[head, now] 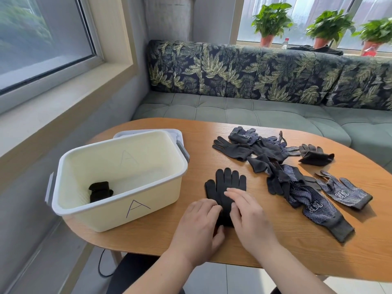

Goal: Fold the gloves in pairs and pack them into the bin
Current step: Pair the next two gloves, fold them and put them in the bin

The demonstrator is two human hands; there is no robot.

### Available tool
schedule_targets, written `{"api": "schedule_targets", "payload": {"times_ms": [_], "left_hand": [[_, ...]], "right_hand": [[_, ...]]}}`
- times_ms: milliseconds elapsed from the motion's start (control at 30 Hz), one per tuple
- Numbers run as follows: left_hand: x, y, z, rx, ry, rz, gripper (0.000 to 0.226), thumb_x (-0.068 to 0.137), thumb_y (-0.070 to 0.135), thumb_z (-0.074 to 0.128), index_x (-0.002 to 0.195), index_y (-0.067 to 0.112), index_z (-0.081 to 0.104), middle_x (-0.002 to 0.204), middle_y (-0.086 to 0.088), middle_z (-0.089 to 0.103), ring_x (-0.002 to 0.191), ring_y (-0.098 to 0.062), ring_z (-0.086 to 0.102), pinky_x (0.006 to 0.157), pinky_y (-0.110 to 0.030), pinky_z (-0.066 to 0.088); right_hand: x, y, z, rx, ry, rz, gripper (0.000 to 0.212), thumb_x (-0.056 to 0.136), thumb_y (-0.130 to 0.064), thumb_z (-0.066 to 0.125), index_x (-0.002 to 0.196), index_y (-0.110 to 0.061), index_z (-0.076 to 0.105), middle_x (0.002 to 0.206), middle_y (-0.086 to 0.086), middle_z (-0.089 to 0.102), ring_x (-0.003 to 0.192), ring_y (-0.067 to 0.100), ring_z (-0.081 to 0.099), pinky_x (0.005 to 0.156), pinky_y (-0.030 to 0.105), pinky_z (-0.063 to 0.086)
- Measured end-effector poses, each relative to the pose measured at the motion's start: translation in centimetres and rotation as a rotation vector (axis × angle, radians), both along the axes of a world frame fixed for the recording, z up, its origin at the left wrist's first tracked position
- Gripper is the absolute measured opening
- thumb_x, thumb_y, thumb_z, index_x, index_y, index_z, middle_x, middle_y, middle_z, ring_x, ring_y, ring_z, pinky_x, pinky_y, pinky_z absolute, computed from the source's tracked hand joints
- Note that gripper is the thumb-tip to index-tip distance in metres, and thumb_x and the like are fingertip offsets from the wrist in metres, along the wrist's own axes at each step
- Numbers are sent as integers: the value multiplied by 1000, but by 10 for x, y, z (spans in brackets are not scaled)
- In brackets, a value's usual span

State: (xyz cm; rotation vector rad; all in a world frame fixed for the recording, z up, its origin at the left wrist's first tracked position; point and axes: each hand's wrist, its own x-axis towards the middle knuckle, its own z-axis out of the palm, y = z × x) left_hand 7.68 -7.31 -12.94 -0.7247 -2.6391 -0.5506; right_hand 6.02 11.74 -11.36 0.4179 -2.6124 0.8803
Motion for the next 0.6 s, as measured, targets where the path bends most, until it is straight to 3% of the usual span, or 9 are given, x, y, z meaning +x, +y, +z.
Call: {"api": "schedule_targets", "payload": {"times_ms": [167, 400, 500, 600], "left_hand": [[-2, -1, -4, 17, 25, -9, 20, 94, 35, 62, 106, 21, 70, 119, 3, 62, 115, -20, 59, 100, -35, 49], [-4, -1, -2, 16, -4, -11, 12, 92, 29, 61, 99, 19, 63, 113, 2, 59, 104, -22, 57, 89, -36, 50], [-3, 1, 0, 24, -5, -11, 13, 91, 30, 62, 96, 18, 60, 107, 1, 57, 99, -23, 56, 87, -35, 50], [-2, 2, 2, 43, -18, 10, 16, 91, 30, 62, 94, 17, 54, 103, 0, 54, 97, -25, 52, 87, -37, 49]], "right_hand": [[-40, -7, 9, 323, -306, -77, 48, 111, -42, 45, 156, -26, 49, 168, -7, 38, 158, 13, 24, 129, 34, 27], [-63, -37, 16, 522, -402, -159, 65, 111, -55, 36, 167, -25, 25, 177, 2, 16, 164, 26, 10, 133, 42, 17], [-70, -44, 12, 510, -388, -200, 68, 110, -60, 30, 168, -26, 21, 178, 2, 13, 164, 26, 7, 133, 43, 13], [-74, -44, 0, 544, -439, -190, 73, 107, -67, 19, 170, -32, 8, 180, -2, -2, 165, 23, -7, 134, 45, 2]]}}
